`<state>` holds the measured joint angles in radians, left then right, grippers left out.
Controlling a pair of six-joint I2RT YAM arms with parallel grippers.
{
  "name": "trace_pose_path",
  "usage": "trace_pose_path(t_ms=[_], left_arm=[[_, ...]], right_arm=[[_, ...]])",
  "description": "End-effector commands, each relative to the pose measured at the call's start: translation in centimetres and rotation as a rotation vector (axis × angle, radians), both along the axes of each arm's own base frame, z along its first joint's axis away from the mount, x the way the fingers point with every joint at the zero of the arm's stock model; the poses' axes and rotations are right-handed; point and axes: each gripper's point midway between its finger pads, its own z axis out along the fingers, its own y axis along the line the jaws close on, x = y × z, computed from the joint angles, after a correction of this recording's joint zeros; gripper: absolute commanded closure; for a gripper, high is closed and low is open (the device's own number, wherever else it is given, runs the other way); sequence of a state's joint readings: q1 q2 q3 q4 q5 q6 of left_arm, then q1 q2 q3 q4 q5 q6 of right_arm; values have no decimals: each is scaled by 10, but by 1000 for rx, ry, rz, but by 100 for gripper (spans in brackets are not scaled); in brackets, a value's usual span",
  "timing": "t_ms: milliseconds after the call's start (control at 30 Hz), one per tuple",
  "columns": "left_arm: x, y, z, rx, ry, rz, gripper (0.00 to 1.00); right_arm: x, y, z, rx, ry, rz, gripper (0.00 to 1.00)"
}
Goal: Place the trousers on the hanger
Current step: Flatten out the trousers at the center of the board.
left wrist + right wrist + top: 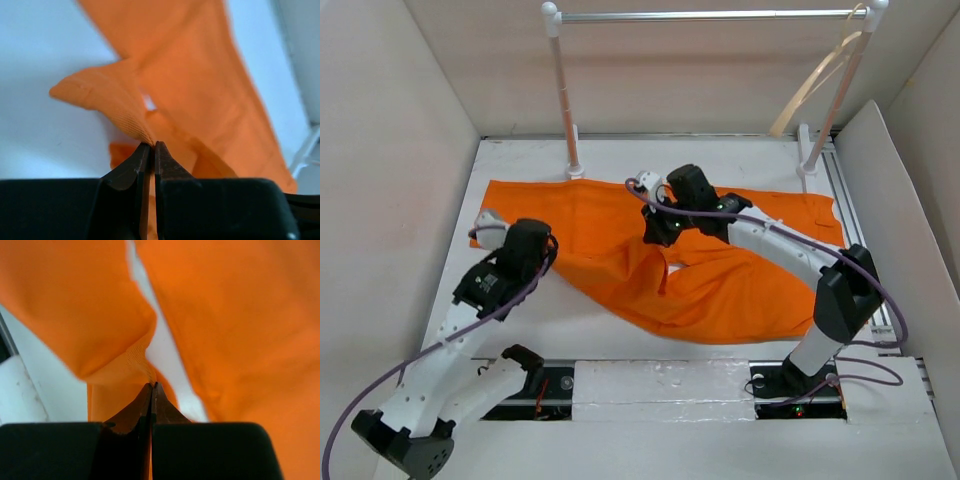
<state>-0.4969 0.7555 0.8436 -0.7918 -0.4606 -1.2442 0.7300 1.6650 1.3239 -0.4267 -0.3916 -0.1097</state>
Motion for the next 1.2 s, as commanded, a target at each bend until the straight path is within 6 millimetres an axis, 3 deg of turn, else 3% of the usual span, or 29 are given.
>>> trace_pose_path(t_ms=[0, 33, 100, 133, 167, 200, 233, 267, 300, 333, 400, 433, 467, 500, 533, 567, 600, 700, 733, 800, 833, 867, 900, 967, 1000, 1067, 1100, 1133, 1167], left_arm=[[40, 13, 107, 75, -268, 64, 100], [42, 14, 140, 91, -317, 52, 100], [44, 19, 145, 141, -293, 60, 100], [43, 20, 136, 156, -278, 56, 100], [38, 23, 129, 138, -281, 73, 100], [37, 23, 116, 123, -278, 81, 100], [33, 23, 73, 145, -208, 74, 100], [27, 21, 64, 81, -220, 91, 100], [26, 19, 47, 57, -203, 98, 100], [19, 20, 11, 66, -136, 101, 100], [13, 14, -15, -1, -94, 124, 100], [8, 15, -38, 8, -48, 121, 100], [6, 10, -49, -11, -21, 110, 98], [6, 6, -55, -29, -11, 103, 87], [4, 3, -67, -27, 15, 87, 65], [3, 0, -72, -30, 42, 76, 55], [1, 1, -72, -25, 59, 81, 39], [0, 13, -66, 42, 75, 114, 27], [4, 14, -54, 44, 52, 126, 26], [6, 17, -47, 63, 51, 138, 27], [7, 15, -54, 49, 67, 153, 28], [7, 13, -54, 40, 68, 148, 29], [2, 13, -70, 36, 104, 163, 35], [7, 7, -88, -28, 142, 171, 37], [10, 13, -95, -64, 158, 208, 38], [7, 6, -118, -176, 220, 188, 40], [0, 12, -132, -194, 257, 198, 41], [0, 25, -137, -228, 267, 255, 42], [-4, 24, -139, -264, 283, 256, 43]], right_arm=[[24, 0, 67, 85, -148, 1, 100], [26, -6, 81, 109, -177, -11, 100], [27, -13, 90, 140, -206, -35, 100], [33, -19, 91, 161, -213, -65, 100], [31, -24, 81, 162, -194, -76, 100], [34, -25, 76, 166, -182, -73, 100], [37, -27, 66, 151, -155, -77, 100], [47, -30, 39, 100, -114, -70, 100], [46, -30, 27, 63, -76, -57, 100], [53, -33, 15, 38, -62, -68, 100], [65, -34, -13, -10, -22, -75, 100], [67, -33, -21, -20, -3, -80, 99], [69, -31, -25, -24, 2, -80, 94], [74, -35, -34, -46, 21, -97, 79], [78, -35, -30, -49, 11, -108, 73], [77, -37, -29, -62, 20, -112, 66], [75, -38, -20, -51, 3, -111, 56], [70, -47, -6, -56, -29, -136, 48], [67, -51, 11, -41, -60, -144, 47], [55, -55, 19, -39, -82, -137, 47], [41, -58, 41, -7, -130, -123, 51], [38, -61, 31, -22, -115, -125, 51], [29, -59, 35, -15, -125, -112, 68], [9, -60, 48, 16, -154, -90, 89], [-4, -64, 38, 3, -136, -78, 100], [-19, -71, 40, 6, -146, -88, 100], [-34, -78, 43, 20, -161, -86, 100], [-40, -82, 46, 34, -160, -98, 100], [-47, -88, 47, 40, -157, -108, 100]])
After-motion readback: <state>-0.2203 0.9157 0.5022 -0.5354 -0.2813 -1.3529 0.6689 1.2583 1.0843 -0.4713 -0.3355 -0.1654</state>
